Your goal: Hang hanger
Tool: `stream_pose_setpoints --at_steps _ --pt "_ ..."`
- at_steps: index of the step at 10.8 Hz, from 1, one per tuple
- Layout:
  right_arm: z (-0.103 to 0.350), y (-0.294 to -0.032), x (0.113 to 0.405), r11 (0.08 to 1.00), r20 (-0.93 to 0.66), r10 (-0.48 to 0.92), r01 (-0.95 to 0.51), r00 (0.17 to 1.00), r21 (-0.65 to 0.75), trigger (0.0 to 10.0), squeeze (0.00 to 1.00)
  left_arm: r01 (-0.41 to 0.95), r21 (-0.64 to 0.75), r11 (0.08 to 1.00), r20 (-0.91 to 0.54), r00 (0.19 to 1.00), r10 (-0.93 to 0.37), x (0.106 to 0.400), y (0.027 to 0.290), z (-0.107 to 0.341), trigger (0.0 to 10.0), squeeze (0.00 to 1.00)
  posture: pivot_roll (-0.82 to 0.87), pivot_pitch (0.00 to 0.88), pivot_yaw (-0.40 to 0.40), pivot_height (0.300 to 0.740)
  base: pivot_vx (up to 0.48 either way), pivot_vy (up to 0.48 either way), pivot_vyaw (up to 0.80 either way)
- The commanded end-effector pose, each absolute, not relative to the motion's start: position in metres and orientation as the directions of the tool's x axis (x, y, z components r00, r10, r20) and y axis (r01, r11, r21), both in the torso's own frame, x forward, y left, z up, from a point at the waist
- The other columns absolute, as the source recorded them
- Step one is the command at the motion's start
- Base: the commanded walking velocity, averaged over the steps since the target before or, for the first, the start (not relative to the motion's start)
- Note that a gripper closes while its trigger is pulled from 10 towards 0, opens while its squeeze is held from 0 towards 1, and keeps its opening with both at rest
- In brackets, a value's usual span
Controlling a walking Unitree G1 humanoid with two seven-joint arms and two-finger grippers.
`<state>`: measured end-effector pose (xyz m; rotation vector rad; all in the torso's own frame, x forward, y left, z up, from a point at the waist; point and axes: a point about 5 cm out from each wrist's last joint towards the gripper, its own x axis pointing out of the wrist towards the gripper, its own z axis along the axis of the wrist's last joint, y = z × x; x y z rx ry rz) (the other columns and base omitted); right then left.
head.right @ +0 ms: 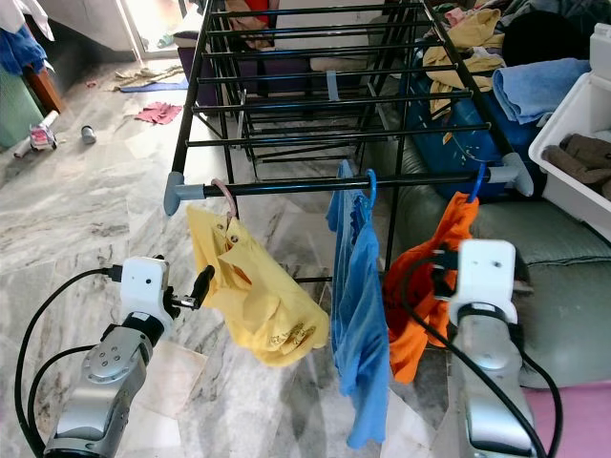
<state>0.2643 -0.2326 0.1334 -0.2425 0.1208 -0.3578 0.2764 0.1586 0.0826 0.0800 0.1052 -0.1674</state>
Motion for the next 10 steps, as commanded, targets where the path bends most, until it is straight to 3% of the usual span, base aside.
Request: stream_pose_setpoints --at_steps 1,2,3,7,10 --pt "0.124 -0.238 0.267 0.910 -0.121 -0.380 0.347 0.917 -0.227 10.0 0.59 0.181 0.075 0.981 -0.114 0.978 -0.172 0.276 0.160 0.081 10.0 0.00 -0.08 0.044 0.039 0.740 0.000 0.000 0.00" --pt "0.121 -0.239 0.270 0.914 -0.137 -0.372 0.335 0.918 -0.230 10.0 0.19 0.183 0.075 0.980 -0.115 0.978 -0.174 0.276 0.160 0.081 10.0 0.00 -0.07 0.049 0.038 0.740 0.000 0.000 0.00" --pt "0.115 -0.244 0.282 0.922 -0.180 -0.365 0.327 0.913 -0.208 10.0 0.01 0.190 0.069 0.979 -0.124 0.976 -0.181 0.276 0.158 0.080 10.0 0.00 -0.07 0.055 0.038 0.740 0.000 0.000 0.00" --pt "0.115 -0.243 0.336 0.957 -0.253 -0.289 0.275 0.923 -0.093 10.0 0.00 0.200 0.067 0.977 -0.126 0.974 -0.190 0.276 0.155 0.080 10.0 0.00 -0.05 0.065 0.020 0.740 0.000 0.000 0.00" --pt "0.110 -0.240 0.347 0.954 -0.297 -0.300 0.283 0.906 -0.101 10.0 0.00 0.199 0.064 0.978 -0.134 0.973 -0.189 0.273 0.156 0.078 10.0 0.00 -0.04 0.071 0.018 0.740 0.000 0.000 0.00"
